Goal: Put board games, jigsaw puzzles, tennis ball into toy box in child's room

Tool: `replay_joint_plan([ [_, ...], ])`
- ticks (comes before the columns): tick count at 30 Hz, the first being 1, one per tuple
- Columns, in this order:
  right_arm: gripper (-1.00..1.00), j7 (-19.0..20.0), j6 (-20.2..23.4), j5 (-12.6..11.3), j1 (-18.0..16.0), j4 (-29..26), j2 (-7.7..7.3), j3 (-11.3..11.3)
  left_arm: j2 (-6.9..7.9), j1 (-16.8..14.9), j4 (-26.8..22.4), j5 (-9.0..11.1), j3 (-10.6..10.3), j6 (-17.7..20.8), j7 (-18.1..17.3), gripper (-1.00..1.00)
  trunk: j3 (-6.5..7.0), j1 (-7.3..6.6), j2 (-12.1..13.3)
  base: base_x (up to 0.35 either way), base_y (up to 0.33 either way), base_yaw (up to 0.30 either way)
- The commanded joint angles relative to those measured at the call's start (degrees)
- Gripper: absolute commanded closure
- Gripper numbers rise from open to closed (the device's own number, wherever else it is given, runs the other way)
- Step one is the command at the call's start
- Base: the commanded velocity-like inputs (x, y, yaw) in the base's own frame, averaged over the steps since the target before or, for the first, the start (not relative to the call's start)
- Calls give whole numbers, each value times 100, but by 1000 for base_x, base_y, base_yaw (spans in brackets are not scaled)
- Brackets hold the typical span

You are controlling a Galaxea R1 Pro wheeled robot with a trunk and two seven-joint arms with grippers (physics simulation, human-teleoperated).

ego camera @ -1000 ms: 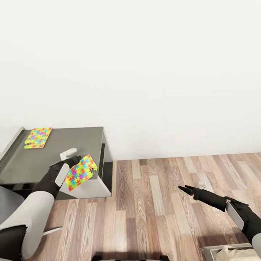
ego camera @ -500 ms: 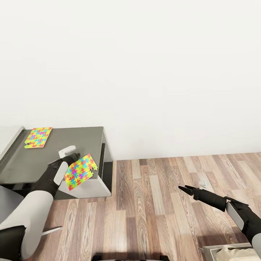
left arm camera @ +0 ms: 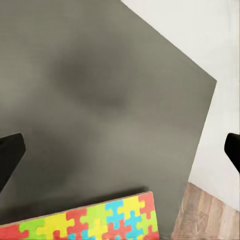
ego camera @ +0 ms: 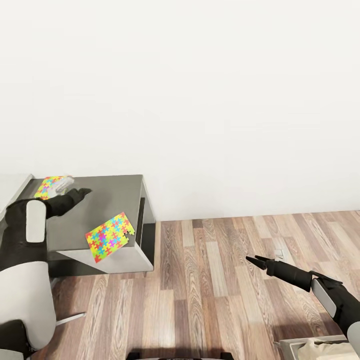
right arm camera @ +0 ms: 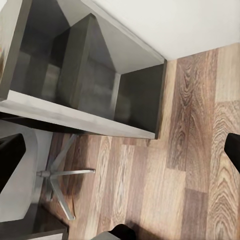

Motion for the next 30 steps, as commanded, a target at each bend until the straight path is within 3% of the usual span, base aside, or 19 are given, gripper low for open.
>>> replay_joint_plan([
  [1,-100,9,59,-52,-3,0,-2,11,3,12,-266,152,84,260,-87,-100,-9,4,-9,0,0,0],
  [6,-100,9,59,-52,-2,0,-1,17,119,274,-777,543,167,573,-445,-100,-9,4,-9,0,0,0],
  [9,-100,9,58,-52,-1,0,0,19,353,541,-895,1049,108,586,-617,-100,-9,4,-9,0,0,0],
  [11,-100,9,58,-52,-3,0,0,20,674,817,-946,1835,-111,586,-809,-100,-9,4,-9,0,0,0],
  [12,-100,9,58,-52,-4,0,0,20,774,892,-953,2065,-197,586,-857,-100,-9,4,-9,0,0,0],
  [13,-100,9,59,-52,-3,0,0,20,989,1049,-966,2548,-412,586,-944,-100,-9,4,-9,0,0,0],
  [17,-100,9,58,-52,-2,0,0,20,1415,1372,-983,3583,-1032,586,-1071,-100,-9,4,-9,0,0,0],
  [18,-100,9,60,-52,-3,0,0,20,1598,1523,-987,4103,-1391,586,-1108,-100,-9,4,-9,0,0,0],
  [19,-100,9,59,-52,-2,0,0,20,1678,1600,-988,4352,-1567,586,-1121,-100,-9,4,-9,0,0,0],
  [20,-100,9,62,-52,-2,0,0,20,1812,1764,-992,4800,-1907,586,-1139,-100,-9,4,-9,0,0,0],
  [25,-100,11,65,-67,0,0,-2,10,2000,2265,-1040,5593,-2594,586,-1238,-100,-9,4,-9,0,0,0],
  [27,-100,17,66,-76,-1,0,-4,6,2025,2392,-1052,5705,-2706,586,-1379,-100,-9,4,-9,0,0,0],
  [30,-100,24,72,-100,-4,0,-7,-2,2108,2694,-1066,5828,-2845,586,-2085,-100,-9,4,-9,0,0,0],
])
